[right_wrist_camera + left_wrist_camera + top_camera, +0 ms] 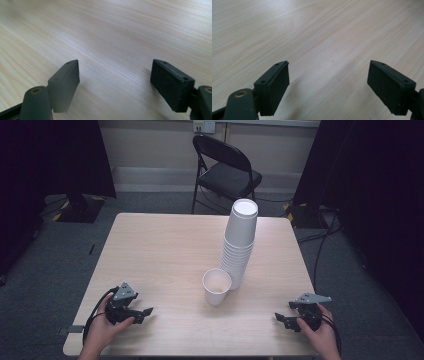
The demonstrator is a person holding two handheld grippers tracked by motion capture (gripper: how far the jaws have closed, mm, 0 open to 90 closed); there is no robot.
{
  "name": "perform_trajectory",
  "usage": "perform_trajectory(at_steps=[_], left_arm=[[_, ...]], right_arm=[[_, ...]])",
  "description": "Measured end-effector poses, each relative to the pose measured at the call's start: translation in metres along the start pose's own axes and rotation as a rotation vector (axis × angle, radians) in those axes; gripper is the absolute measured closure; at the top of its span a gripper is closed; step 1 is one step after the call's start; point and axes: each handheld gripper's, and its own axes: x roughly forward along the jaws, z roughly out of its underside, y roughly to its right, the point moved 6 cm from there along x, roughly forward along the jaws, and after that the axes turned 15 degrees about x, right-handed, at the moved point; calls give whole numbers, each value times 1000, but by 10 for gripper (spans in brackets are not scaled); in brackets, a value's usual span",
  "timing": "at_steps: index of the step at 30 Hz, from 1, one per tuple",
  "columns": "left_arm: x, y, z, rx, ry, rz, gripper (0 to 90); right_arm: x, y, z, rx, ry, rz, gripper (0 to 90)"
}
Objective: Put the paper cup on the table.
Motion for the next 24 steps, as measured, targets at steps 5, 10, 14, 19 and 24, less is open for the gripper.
perform_trajectory(at_steps=[5,10,14,19,24], left_arm=[[3,0,4,27,-26,-19,173],[6,-1,9,47,-40,-34,168],[9,-1,13,14,-8,-29,154],[9,0,15,12,19,-28,138],[9,0,14,12,16,-31,133]], right_arm=[[1,0,1,-5,12,-7,214],[4,3,2,-17,77,15,207],[4,2,3,-34,74,38,203],[5,0,4,-46,68,35,174],[5,0,4,-46,66,33,165]])
